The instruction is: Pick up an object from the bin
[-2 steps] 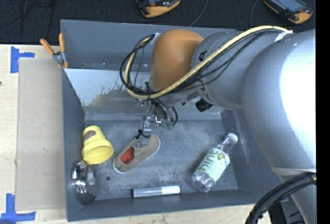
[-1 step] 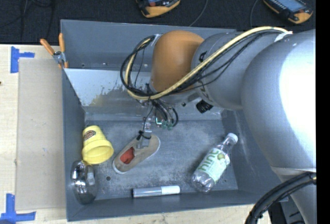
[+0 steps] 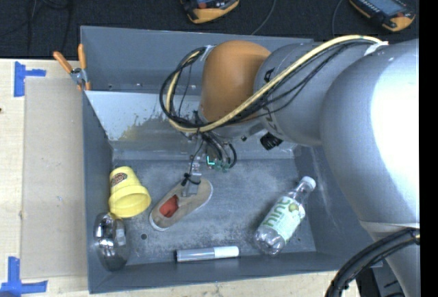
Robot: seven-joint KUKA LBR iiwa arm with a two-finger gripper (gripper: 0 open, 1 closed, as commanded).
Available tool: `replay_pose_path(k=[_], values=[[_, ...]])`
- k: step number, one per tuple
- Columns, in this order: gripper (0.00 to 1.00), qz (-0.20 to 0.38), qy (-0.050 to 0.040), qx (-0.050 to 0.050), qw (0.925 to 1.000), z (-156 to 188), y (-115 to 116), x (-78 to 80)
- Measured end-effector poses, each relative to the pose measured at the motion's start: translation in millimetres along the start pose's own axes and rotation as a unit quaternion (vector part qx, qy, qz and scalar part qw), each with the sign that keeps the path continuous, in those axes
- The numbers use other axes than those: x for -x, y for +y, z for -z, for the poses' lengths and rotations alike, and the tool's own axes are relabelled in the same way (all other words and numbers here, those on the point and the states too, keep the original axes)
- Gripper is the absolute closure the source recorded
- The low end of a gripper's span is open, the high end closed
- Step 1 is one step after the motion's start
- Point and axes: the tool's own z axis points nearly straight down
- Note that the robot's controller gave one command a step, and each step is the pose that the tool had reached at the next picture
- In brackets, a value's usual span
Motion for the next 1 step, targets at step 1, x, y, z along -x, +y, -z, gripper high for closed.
replay_pose_path(k=[1], values=[[0.00, 0.080, 0.0014, -0.001, 0.9968, -33.8, 18.7, -5.5]])
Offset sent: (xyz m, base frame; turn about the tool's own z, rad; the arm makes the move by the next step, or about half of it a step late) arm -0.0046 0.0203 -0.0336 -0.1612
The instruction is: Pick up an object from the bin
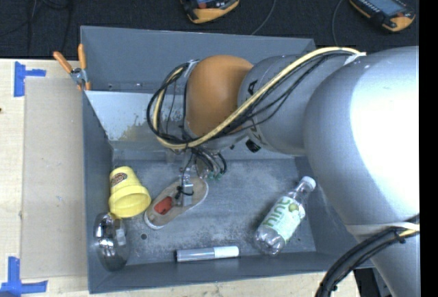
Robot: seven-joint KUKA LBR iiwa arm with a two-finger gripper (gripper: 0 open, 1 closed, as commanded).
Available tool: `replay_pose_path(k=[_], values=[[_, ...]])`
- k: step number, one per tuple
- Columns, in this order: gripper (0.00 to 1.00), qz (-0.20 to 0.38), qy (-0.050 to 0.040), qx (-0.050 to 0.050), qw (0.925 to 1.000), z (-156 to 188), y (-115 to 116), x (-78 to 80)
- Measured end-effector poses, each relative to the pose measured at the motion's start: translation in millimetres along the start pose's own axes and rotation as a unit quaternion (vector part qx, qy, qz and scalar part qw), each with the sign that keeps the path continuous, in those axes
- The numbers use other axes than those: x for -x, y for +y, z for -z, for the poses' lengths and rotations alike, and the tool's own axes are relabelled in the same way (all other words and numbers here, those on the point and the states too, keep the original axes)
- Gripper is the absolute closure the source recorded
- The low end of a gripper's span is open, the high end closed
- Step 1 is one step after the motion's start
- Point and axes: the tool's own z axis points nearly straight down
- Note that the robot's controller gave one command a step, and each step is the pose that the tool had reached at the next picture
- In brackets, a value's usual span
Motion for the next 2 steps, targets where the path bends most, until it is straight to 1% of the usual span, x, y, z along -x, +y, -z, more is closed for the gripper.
replay_pose_path(k=[1, 2], values=[[0.00, 0.111, 0.0009, -0.001, 0.9939, 26.0, -122.4, -39.9], [0.00, 0.112, 0.0006, 0.000, 0.9937, 25.6, -118.7, -39.6]])
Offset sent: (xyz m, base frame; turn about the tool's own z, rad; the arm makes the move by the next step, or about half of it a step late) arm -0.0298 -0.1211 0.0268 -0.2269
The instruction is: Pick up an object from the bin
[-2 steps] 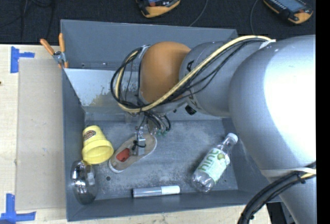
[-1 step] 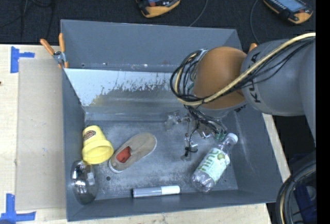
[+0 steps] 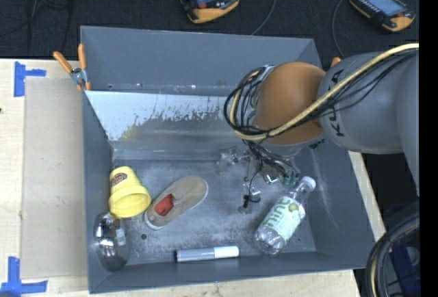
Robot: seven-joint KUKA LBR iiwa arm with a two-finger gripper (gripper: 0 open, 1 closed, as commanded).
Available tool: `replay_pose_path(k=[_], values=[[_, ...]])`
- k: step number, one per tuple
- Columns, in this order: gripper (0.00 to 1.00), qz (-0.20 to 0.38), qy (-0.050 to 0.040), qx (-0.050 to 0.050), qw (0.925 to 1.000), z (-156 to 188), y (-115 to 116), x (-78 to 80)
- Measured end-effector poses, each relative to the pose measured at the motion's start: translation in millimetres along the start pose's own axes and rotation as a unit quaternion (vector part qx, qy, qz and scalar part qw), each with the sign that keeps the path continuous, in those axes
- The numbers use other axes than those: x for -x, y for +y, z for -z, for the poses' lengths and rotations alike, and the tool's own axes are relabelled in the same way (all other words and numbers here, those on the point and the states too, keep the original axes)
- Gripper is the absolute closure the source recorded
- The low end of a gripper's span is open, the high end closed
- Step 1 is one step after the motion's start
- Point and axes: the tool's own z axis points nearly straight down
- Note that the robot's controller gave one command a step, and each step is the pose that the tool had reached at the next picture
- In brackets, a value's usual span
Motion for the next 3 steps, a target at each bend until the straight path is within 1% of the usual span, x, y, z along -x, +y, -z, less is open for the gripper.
replay_pose_path(k=[1, 2, 3], values=[[0.00, 0.134, -0.0003, 0.001, 0.9910, -36, 11, 33.9], [0.00, 0.102, -0.0033, 0.002, 0.9947, 29, 79, 33.3], [0.00, 0.137, 0.0000, 0.002, 0.9905, -38, 109, 58.6]])
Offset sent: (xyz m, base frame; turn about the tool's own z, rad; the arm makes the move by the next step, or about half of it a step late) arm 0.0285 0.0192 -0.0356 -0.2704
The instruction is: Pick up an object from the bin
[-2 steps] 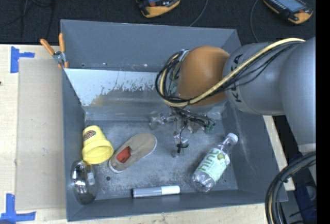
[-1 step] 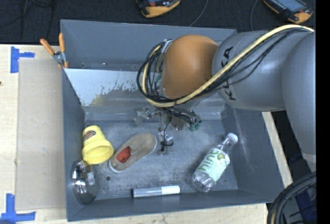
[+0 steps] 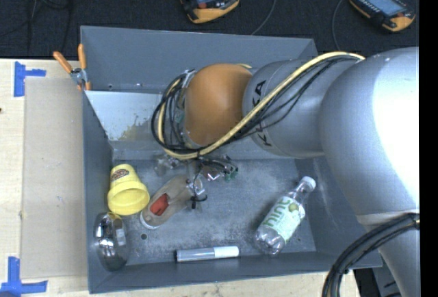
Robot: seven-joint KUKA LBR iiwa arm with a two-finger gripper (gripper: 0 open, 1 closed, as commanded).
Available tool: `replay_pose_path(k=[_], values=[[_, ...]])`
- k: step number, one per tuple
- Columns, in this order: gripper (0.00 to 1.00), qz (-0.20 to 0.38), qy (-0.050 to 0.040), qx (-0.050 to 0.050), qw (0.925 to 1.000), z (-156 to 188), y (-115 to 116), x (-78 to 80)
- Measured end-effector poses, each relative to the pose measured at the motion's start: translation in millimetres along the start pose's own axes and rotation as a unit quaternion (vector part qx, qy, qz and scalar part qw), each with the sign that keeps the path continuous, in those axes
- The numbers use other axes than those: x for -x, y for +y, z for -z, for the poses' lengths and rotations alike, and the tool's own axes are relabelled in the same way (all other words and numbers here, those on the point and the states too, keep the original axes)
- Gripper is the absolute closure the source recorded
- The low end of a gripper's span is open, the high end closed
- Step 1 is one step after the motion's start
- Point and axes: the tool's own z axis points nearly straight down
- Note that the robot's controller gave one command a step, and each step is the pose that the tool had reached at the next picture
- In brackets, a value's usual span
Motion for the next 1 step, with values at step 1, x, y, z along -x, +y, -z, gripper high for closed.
replay_pose_path(k=[1], values=[[1.00, -0.003, -0.0064, -0.001, 1.0000, 6.8, -1.8, 3.1]])
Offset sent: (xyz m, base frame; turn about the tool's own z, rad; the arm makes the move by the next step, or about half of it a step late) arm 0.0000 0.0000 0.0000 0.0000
